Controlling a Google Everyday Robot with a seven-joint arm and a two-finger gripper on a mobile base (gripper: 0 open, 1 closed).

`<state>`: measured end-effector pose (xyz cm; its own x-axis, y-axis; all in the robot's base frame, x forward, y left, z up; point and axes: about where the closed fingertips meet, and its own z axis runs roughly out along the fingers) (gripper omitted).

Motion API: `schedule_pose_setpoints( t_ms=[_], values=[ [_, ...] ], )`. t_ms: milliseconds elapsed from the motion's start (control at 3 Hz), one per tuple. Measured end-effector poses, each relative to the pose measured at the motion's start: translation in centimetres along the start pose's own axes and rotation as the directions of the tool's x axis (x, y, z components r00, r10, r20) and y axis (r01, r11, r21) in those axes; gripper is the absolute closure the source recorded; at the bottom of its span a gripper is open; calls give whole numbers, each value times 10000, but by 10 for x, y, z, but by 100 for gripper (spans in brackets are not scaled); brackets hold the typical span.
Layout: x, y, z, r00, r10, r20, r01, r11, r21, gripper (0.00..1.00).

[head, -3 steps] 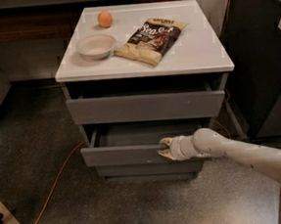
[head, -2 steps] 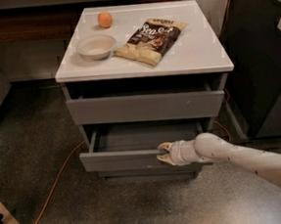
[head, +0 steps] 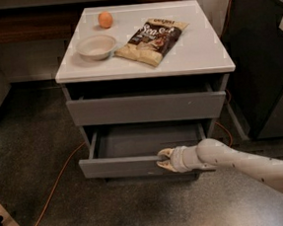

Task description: Place brown chip bag into middle drawer

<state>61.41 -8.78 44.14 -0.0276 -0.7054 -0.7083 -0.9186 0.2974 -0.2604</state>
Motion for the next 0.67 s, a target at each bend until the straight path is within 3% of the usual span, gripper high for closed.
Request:
schedule_pose_setpoints(
  t_ms=[333, 667],
  values=[
    [0, 0, -1, 10000, 0, 1, 0, 10000, 0, 100],
    [-14, 9, -9, 9994, -179, 302, 179, 9998, 33, 77]
  ],
)
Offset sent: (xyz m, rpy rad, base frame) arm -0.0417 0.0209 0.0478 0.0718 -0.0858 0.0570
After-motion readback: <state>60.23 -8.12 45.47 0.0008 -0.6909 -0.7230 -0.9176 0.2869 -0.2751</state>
